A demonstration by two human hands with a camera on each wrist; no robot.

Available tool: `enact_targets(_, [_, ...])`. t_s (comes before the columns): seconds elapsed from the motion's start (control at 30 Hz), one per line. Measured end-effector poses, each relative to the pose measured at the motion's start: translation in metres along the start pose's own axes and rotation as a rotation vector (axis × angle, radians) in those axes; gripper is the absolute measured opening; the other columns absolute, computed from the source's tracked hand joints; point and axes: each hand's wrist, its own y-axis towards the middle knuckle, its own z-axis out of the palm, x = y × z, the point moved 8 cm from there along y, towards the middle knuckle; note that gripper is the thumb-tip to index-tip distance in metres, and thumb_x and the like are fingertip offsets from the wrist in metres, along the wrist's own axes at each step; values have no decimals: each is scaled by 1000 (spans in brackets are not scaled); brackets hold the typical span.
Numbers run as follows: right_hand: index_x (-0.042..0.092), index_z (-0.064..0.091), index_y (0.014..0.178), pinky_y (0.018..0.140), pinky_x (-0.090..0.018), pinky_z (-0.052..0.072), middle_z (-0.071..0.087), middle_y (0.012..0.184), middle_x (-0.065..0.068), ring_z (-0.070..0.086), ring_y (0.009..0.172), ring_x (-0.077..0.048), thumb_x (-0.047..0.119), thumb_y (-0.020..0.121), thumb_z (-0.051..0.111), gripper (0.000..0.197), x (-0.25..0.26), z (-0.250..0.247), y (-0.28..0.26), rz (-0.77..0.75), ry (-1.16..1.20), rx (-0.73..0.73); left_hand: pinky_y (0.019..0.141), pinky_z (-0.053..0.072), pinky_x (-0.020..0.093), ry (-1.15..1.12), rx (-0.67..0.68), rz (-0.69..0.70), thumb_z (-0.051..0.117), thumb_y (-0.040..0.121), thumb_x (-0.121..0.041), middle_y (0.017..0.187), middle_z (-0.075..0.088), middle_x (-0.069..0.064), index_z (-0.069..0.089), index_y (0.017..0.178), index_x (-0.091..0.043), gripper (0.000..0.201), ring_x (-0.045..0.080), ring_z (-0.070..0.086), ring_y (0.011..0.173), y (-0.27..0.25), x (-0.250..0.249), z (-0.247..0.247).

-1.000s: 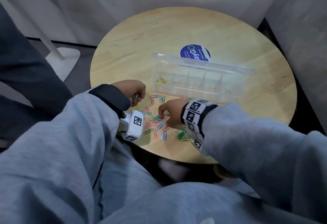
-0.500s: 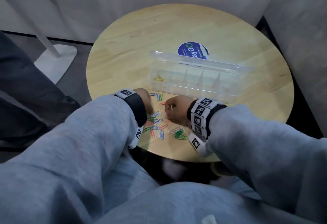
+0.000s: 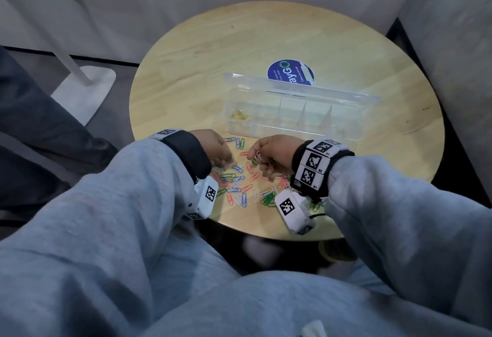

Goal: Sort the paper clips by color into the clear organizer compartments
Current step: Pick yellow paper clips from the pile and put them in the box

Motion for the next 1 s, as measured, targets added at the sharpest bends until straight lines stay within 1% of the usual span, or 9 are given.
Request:
enact_targets(0.07, [10, 53, 71, 41, -19, 35, 46, 61, -12, 38, 35, -16, -10, 82, 28, 33, -2, 7, 3, 19, -29, 66, 59, 38, 24, -205, 26, -1, 59, 82, -4, 72, 57, 14, 59, 66, -7, 16, 22, 48, 58, 0, -1, -3])
enact_targets(0.1, [11, 51, 70, 39, -18, 34, 45, 61, -12, 39, 35, -15, -9, 83, 33, 30, -3, 12, 2, 25, -47, 103, 53, 42, 21, -292, 18, -4, 56, 84, -2, 67, 58, 14, 57, 67, -4, 18, 20, 52, 55, -2, -2, -7])
enact_targets(0.2, [14, 48, 65, 33, -14, 28, 46, 55, -7, 49, 37, -12, -3, 84, 56, 27, 1, 22, -2, -30, -130, 146, 33, 39, 10, -462, -28, -18, 47, 89, 1, 40, 54, 2, 53, 64, -2, 26, 4, 48, 30, -9, -3, -19])
enact_targets(0.3, [21, 54, 71, 42, -17, 35, 49, 55, 6, 48, 40, -5, 9, 78, 69, 21, 14, 29, -12, -169, -537, 51, 33, 32, 10, -543, -50, -2, 45, 91, -2, 55, 49, 9, 49, 67, -5, 25, 8, 41, 34, -13, -2, -27])
enact_targets(0.4, [28, 58, 84, 56, -23, 40, 44, 63, 10, 47, 58, -10, 19, 76, 69, 16, 25, 42, -15, -261, -1005, -15, 33, 29, 9, -598, -36, 43, 44, 93, 1, 65, 45, 8, 44, 66, -9, 28, 4, 40, 33, -15, -1, -29])
enact_targets(0.5, [26, 59, 92, 60, -26, 42, 45, 70, 11, 51, 72, -18, 19, 80, 66, 16, 28, 51, -12, -274, -1151, 17, 33, 31, 9, -673, -27, 65, 43, 93, 2, 66, 45, 7, 47, 70, -10, 27, 1, 42, 29, -16, 1, -29])
enact_targets(0.57, [22, 61, 100, 55, -24, 38, 45, 74, 9, 49, 77, -19, 18, 82, 64, 18, 29, 54, -10, -277, -1235, 32, 33, 30, 8, -726, -29, 46, 41, 94, 2, 65, 43, 6, 49, 73, -10, 25, 2, 42, 28, -16, 5, -28])
enact_targets(0.8, [18, 61, 96, 53, -23, 36, 61, 85, 4, 54, 74, -18, 14, 83, 56, 14, 23, 52, -5, -257, -1303, 38, 34, 23, 10, -763, 4, -36, 35, 93, -5, 62, 37, 0, 53, 75, -12, 26, 2, 35, 29, -18, 10, -22])
enact_targets(1.0, [21, 53, 81, 57, -25, 38, 57, 80, 4, 50, 74, -21, 11, 81, 47, 12, 24, 48, -5, -268, -1348, -2, 33, 23, 9, -758, 17, -37, 34, 92, -4, 62, 36, 0, 52, 74, -11, 26, 3, 35, 28, -17, 6, -17])
